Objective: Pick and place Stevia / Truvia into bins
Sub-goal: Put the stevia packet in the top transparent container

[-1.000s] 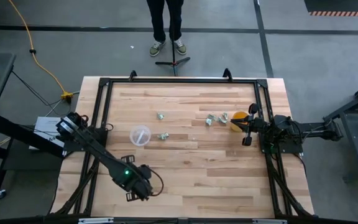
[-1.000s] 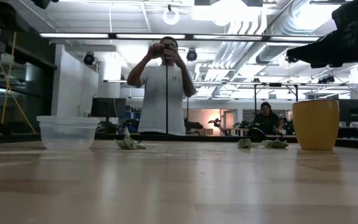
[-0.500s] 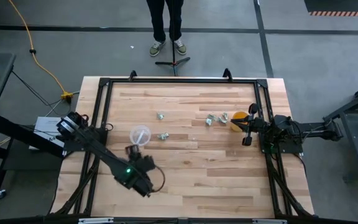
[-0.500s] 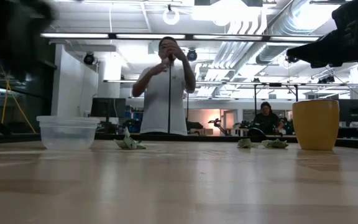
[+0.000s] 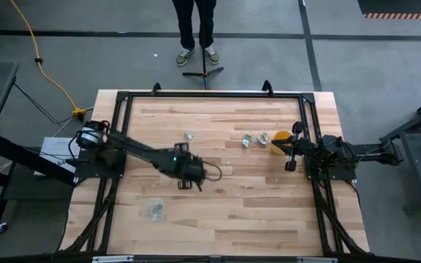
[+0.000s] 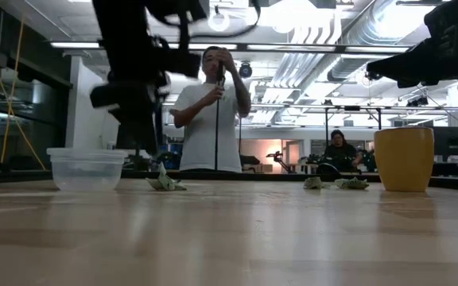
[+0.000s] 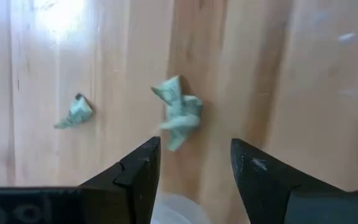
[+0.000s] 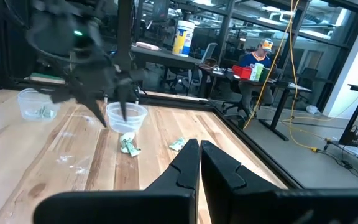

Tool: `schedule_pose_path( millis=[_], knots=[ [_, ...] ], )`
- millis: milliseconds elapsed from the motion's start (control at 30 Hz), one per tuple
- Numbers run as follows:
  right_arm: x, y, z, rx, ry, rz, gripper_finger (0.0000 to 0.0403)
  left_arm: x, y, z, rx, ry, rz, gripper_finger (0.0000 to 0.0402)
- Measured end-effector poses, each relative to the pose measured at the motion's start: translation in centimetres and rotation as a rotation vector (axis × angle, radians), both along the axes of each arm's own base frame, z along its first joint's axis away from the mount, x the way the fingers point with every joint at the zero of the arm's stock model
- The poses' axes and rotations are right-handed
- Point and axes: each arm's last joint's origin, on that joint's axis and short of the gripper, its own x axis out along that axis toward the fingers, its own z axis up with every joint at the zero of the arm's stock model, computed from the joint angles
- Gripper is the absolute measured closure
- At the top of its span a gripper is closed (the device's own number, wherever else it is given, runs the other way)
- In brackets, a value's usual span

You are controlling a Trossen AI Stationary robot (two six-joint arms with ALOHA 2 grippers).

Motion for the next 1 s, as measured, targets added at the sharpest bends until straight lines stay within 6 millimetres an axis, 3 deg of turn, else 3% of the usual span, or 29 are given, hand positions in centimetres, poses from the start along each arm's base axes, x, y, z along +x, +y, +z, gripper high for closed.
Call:
schedule_pose_path(
  millis=[300, 1000],
  knots=[
    [0.0, 0.0, -0.1, -0.004, 0.007, 0.0, 0.0396, -0.1, 2.7, -1.9, 0.03, 0.106, -0.187, 0.0176],
    [0.0, 0.0, -0.1, -0.007, 0.008, 0.0, 0.0396, 0.3, 2.7, -2.1, 0.018, 0.11, -0.34, 0.0177]
  ],
)
